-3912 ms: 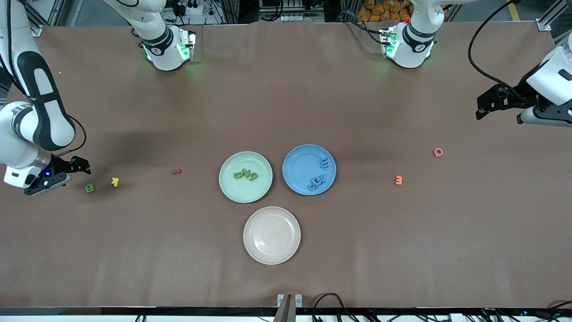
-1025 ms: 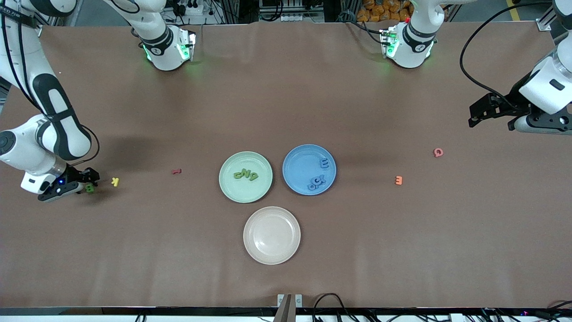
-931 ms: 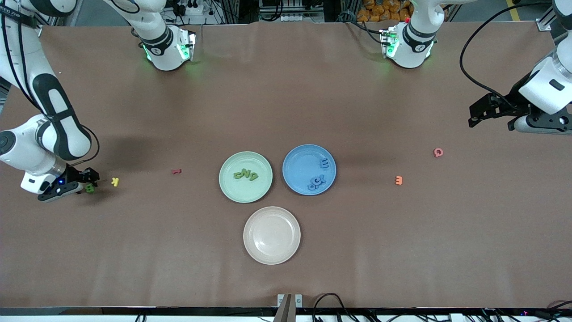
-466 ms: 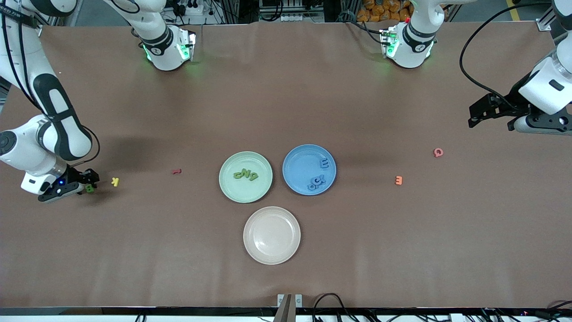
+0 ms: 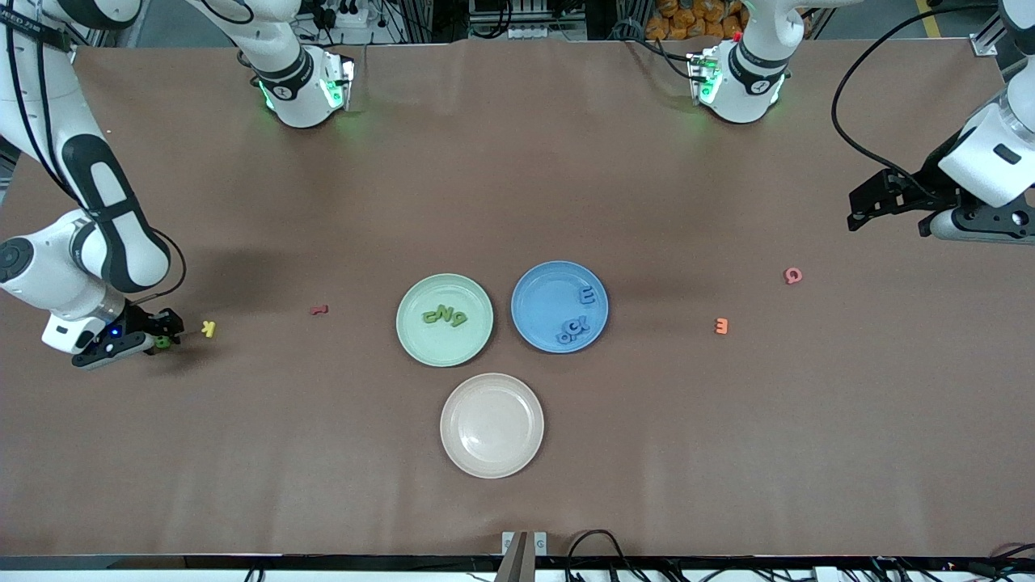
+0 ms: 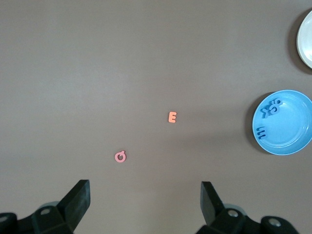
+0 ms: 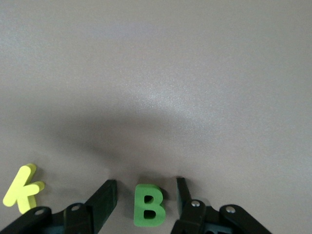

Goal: Sort letters by color into matching plates
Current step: 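Close the right gripper on the green B and lift it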

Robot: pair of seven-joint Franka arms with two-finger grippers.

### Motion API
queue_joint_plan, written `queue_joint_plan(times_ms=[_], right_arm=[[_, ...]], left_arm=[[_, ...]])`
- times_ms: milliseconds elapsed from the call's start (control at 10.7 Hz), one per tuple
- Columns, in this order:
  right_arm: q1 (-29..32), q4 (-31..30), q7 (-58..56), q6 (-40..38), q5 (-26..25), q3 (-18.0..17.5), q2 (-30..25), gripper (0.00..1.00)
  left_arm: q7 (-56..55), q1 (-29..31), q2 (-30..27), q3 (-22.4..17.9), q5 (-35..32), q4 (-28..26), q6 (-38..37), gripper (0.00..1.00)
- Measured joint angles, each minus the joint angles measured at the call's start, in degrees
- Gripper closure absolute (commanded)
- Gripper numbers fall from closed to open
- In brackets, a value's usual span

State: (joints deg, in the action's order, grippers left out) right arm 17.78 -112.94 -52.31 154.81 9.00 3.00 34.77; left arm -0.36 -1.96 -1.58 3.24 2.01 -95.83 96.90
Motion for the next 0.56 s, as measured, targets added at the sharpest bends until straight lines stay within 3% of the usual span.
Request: queue_joint_plan(times_ms=[559], right_arm=[[0.21, 0.0, -0.01, 0.02, 0.13, 0.01, 0.0, 0.4]], left_arm=[[0.0, 0.02, 0.0, 0.0, 0.0, -0.03, 0.05, 0.0]])
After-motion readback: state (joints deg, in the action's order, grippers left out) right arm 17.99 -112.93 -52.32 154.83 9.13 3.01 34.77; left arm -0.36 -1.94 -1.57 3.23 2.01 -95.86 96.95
